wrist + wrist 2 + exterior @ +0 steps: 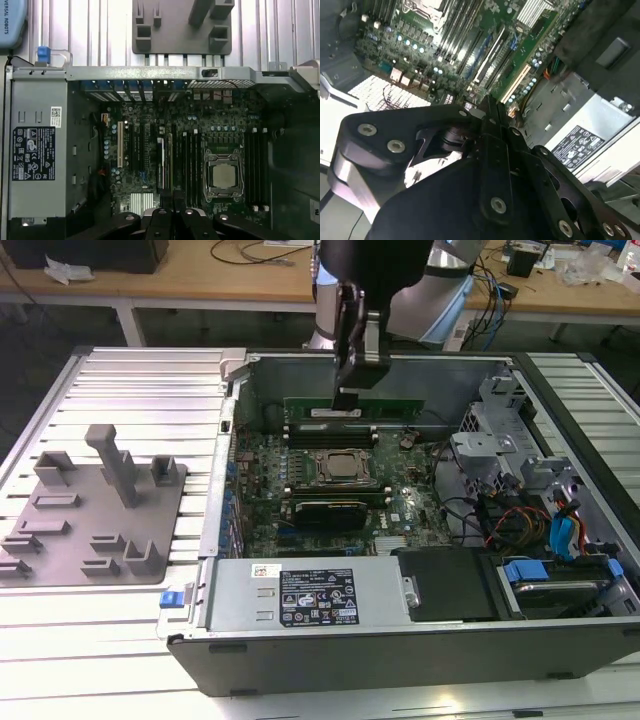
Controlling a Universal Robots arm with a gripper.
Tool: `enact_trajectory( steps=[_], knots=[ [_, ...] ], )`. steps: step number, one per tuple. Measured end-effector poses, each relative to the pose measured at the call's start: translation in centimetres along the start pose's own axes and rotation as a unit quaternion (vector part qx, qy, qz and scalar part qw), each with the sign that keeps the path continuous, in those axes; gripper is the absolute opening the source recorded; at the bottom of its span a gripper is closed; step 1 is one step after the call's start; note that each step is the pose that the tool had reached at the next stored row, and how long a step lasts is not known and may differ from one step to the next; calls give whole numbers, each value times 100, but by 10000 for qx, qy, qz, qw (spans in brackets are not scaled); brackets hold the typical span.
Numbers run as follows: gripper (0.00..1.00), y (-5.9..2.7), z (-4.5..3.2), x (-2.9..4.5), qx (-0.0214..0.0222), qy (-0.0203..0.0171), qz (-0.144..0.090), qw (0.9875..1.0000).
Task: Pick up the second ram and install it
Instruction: 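Pick up the second ram and move it above second insertion slot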
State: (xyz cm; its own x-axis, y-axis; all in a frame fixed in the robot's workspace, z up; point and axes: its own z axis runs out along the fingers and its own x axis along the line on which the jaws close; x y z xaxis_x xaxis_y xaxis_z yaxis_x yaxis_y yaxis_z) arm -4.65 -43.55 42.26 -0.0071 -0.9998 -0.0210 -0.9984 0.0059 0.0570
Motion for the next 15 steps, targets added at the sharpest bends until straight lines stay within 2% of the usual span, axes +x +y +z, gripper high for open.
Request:
enact_trajectory(
  steps=[6, 10, 15],
  knots=[
    [9, -46, 33, -228, 1, -1, 0, 10000],
    [9, -62, 82, -299, 0, 0, 0, 10000],
    [9, -70, 222, -380, 0, 0, 0, 10000]
  ],
)
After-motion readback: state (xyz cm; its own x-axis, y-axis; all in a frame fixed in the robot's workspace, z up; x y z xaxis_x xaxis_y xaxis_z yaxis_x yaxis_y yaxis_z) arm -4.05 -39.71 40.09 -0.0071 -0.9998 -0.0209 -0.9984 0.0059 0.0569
